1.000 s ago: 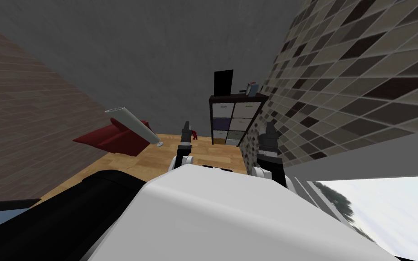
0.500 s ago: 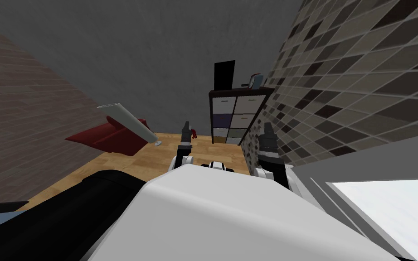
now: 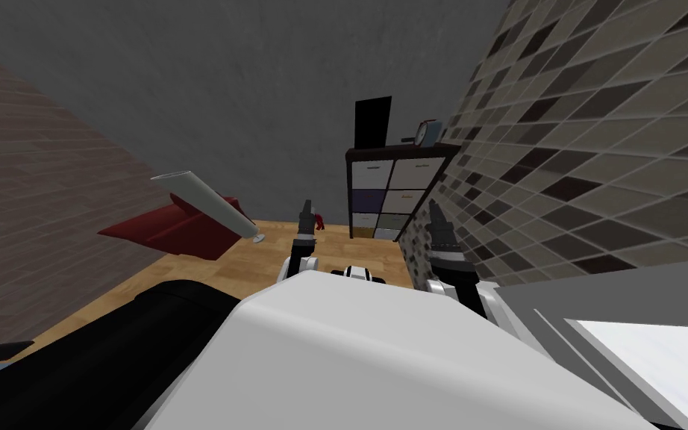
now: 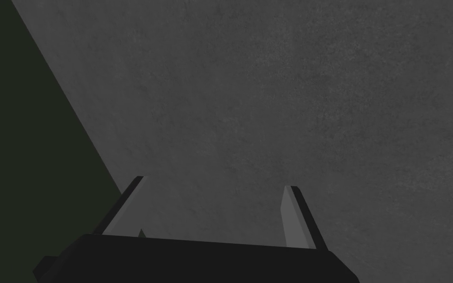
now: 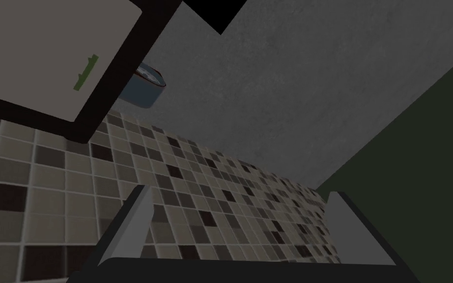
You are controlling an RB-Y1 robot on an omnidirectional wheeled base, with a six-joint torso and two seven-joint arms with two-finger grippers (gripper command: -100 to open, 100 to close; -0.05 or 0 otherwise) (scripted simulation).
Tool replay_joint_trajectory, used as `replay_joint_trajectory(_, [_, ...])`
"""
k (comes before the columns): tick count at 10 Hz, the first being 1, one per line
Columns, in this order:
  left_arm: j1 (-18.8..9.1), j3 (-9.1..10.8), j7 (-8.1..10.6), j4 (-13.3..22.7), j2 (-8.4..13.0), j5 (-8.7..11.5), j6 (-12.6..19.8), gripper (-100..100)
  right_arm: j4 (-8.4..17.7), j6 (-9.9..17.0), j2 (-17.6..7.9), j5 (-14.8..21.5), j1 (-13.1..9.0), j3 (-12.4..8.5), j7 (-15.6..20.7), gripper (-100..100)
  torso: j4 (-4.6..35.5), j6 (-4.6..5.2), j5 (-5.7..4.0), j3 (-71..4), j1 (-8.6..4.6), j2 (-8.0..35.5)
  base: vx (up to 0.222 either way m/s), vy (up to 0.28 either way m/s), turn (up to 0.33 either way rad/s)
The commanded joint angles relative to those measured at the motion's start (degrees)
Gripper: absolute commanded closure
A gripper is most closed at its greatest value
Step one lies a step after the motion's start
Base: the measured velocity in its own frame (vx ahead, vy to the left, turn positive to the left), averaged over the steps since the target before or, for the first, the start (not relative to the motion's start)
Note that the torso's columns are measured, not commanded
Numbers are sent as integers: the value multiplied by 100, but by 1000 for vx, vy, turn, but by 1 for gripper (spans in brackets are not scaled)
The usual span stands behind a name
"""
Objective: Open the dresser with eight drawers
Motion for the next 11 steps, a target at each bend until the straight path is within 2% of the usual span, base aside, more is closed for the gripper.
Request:
replay_joint_trajectory(1, [0,0,0,0,0,0,0,0,-29,54,-215,312,30,-162,312,-100,0,0,0,-1,2,-2,151,83,-14])
replay_joint_trajectory(11, [1,0,0,0,0,0,0,0,-163,281,-883,1800,171,-948,1748,-100,-2,0,0,-3,1,-4,144,93,-16])
